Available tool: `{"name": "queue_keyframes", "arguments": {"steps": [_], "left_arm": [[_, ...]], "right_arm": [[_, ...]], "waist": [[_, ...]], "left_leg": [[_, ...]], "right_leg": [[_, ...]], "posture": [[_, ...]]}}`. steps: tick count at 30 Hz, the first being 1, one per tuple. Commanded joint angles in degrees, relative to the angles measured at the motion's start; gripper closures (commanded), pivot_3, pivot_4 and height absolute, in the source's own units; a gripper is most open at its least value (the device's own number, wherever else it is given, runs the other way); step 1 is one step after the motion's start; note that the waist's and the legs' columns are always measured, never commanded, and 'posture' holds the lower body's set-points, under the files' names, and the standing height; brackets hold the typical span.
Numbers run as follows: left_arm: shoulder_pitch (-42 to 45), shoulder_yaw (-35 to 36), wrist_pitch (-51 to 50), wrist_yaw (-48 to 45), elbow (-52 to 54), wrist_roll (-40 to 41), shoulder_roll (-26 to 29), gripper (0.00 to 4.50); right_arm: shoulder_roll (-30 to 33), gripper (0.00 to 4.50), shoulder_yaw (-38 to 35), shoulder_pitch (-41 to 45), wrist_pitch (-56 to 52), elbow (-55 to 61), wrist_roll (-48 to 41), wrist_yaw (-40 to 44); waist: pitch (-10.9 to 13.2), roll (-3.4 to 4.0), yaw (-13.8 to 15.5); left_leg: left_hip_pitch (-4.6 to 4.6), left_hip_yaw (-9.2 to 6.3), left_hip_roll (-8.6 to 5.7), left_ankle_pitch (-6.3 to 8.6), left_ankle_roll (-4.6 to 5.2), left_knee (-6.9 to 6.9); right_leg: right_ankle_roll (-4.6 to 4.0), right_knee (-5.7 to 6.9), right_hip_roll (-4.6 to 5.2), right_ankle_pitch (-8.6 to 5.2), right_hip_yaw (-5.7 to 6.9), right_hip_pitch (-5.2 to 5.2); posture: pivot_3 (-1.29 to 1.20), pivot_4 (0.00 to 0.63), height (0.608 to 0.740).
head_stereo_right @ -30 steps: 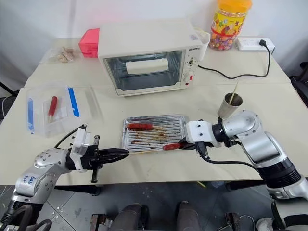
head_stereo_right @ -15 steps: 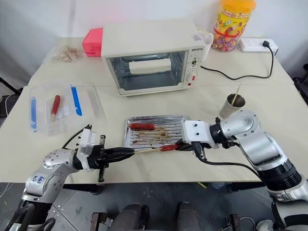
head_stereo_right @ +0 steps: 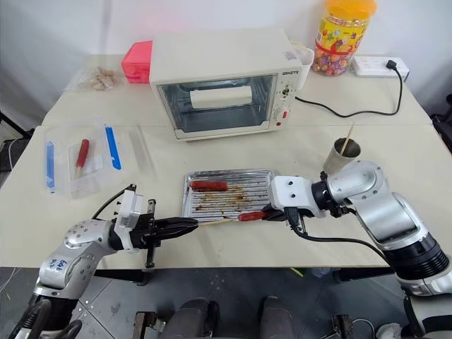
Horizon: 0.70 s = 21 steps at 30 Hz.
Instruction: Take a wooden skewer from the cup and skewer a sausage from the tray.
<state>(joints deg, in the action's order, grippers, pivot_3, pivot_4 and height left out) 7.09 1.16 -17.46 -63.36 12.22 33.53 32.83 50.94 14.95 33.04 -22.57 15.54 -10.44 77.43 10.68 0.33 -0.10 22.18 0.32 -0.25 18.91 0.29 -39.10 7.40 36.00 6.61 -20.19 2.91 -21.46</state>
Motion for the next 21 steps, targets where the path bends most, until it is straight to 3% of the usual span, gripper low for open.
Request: {"name": "queue_keyframes", "arguments": {"steps": [1,21], "left_arm": [[-0.2,0.5,0.5,-0.1,0.2,0.0,0.2,4.50],[1.7,-0.3,-0.5,0.8,0.4,0.8,-2.3,4.50]], "right_arm": [[0.8,4.30,-2.0,1.0,0.3,1.1,-1.1,0.1],[-0.8,4.30,-0.6,1.0,0.6,1.8,-2.4,0.4]], "waist": [[0.0,0.00,0.0],[0.0,0.00,0.0]], "left_leg": [[0.00,0.00,0.00,0.00,0.00,0.00],[0.00,0.00,0.00,0.00,0.00,-0.01]], "right_leg": [[0.00,0.00,0.00,0.00,0.00,0.00],[0.00,0.02,-0.01,0.00,0.01,0.00]], "posture": [[0.00,0.150,0.740],[0.00,0.150,0.740]]}}
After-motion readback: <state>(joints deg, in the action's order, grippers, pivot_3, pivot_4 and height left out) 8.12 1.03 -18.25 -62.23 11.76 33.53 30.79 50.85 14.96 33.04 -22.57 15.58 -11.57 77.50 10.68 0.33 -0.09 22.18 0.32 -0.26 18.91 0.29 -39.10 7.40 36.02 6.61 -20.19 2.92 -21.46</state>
